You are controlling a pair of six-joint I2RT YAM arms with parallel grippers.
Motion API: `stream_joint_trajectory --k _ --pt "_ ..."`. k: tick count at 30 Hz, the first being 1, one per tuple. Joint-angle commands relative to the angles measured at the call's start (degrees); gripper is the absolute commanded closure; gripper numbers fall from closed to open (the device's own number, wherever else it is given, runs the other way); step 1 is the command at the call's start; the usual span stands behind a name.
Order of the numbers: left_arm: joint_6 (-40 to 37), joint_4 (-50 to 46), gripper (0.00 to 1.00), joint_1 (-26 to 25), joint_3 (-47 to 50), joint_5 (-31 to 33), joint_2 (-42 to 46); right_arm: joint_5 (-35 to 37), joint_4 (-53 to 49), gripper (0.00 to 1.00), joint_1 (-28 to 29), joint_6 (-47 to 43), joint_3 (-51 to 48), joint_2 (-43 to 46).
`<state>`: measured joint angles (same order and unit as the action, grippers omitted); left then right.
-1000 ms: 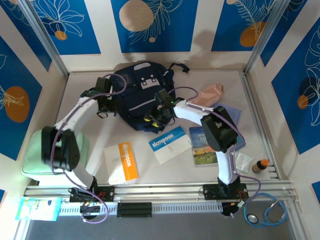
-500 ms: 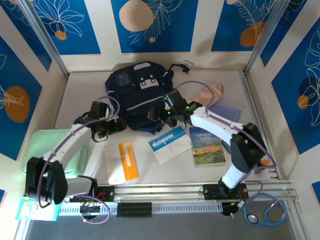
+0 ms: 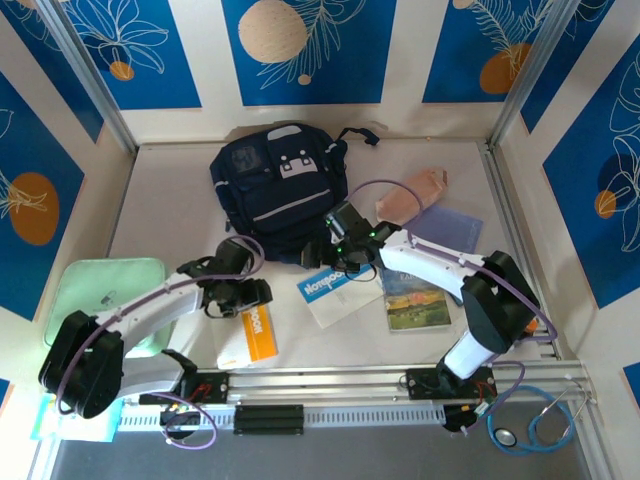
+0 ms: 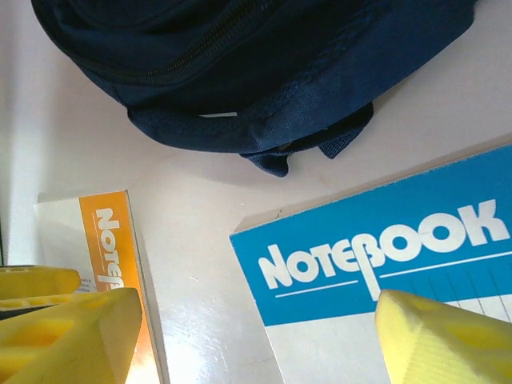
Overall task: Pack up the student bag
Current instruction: Move the book to the bottom-center of the table.
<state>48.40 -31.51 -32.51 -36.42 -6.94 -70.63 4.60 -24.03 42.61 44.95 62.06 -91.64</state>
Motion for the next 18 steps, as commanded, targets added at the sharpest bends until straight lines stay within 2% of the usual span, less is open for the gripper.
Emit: stream_joint_trajectory --k 1,3,8,15,18 --pt "5.00 3.10 0.39 -1.83 1.39 1.48 -2.71 1.10 1.07 0.23 0.60 -0.49 -0.63 -0.53" --pt "5.94 5.98 0.44 -2.03 2.07 0.65 -4.32 1.45 1.09 0.23 0.80 -0.40 -0.63 -0.46" --pt "5.91 10.14 0.47 -1.45 1.88 1.19 -8.22 2.42 0.92 0.24 1.25 -0.74 -0.46 -0.28" --pt "5.86 16.48 0.48 3.27 1.69 -0.96 -11.77 2.27 1.44 0.26 2.20 -1.27 0.39 -1.84" --pt "3.00 16.43 0.48 5.79 -0.36 -3.02 -11.90 1.93 1.53 0.27 2.71 -1.41 1.12 -3.04"
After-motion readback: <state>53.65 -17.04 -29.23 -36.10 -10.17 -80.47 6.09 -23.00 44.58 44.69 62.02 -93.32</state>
